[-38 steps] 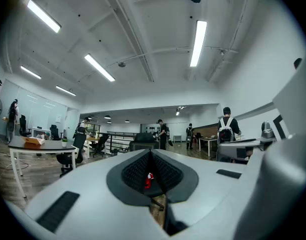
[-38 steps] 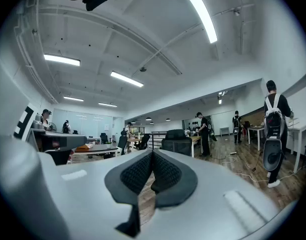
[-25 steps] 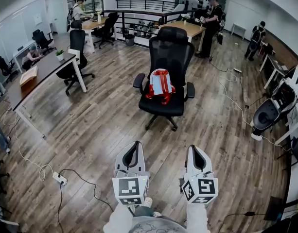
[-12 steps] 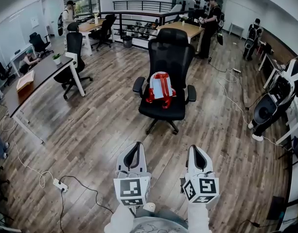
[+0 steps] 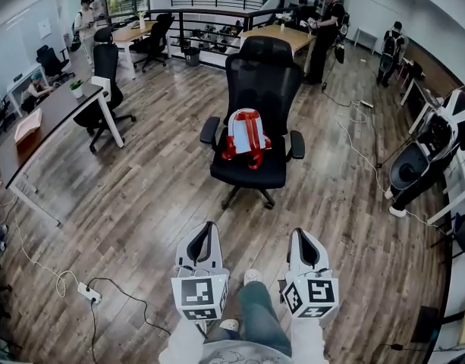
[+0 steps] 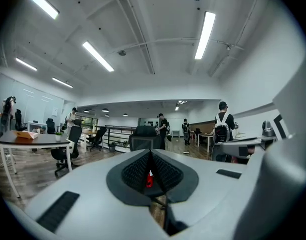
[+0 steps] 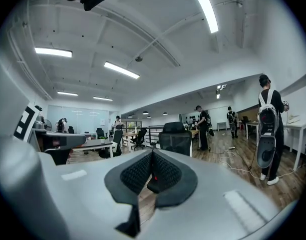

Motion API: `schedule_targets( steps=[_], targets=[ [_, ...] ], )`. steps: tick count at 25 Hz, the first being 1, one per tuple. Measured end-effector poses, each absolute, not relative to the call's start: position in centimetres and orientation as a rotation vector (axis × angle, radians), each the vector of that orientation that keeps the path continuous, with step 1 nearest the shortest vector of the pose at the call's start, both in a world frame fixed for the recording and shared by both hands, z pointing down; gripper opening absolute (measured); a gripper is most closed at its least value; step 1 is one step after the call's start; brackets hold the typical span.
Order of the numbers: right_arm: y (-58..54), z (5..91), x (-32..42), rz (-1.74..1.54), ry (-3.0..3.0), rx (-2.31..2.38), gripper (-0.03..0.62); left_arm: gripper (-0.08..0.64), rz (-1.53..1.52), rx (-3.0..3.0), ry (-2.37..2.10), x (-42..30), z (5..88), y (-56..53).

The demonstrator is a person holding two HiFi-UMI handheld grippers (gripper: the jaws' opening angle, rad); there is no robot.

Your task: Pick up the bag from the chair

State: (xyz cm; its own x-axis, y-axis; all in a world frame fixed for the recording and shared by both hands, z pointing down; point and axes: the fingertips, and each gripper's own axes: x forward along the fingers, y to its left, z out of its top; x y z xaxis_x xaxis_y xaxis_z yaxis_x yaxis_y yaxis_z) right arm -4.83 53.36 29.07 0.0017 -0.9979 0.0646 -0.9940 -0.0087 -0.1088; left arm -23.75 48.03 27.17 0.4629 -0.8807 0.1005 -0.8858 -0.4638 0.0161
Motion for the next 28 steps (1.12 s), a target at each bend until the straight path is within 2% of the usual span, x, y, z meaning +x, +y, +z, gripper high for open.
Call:
schedule_targets(
  steps=[10, 18, 28],
  targets=[
    [41.0, 28.9, -0.2, -0.164, 2.244, -2.146, 0.009, 0.006, 0.132, 2.595, -1.653, -19.2, 27.7, 37.3],
    [28.9, 27.2, 6.2, -0.112, 2.295, -2.085, 0.009, 0.006, 0.095, 2.571, -1.733, -13.5, 25.9, 26.1],
    [20.6, 28.7, 10.7, -0.186, 2.307, -2.060, 0.009, 0.006, 0.146, 2.526, -1.759, -9.4, 27.0, 18.2]
  ],
)
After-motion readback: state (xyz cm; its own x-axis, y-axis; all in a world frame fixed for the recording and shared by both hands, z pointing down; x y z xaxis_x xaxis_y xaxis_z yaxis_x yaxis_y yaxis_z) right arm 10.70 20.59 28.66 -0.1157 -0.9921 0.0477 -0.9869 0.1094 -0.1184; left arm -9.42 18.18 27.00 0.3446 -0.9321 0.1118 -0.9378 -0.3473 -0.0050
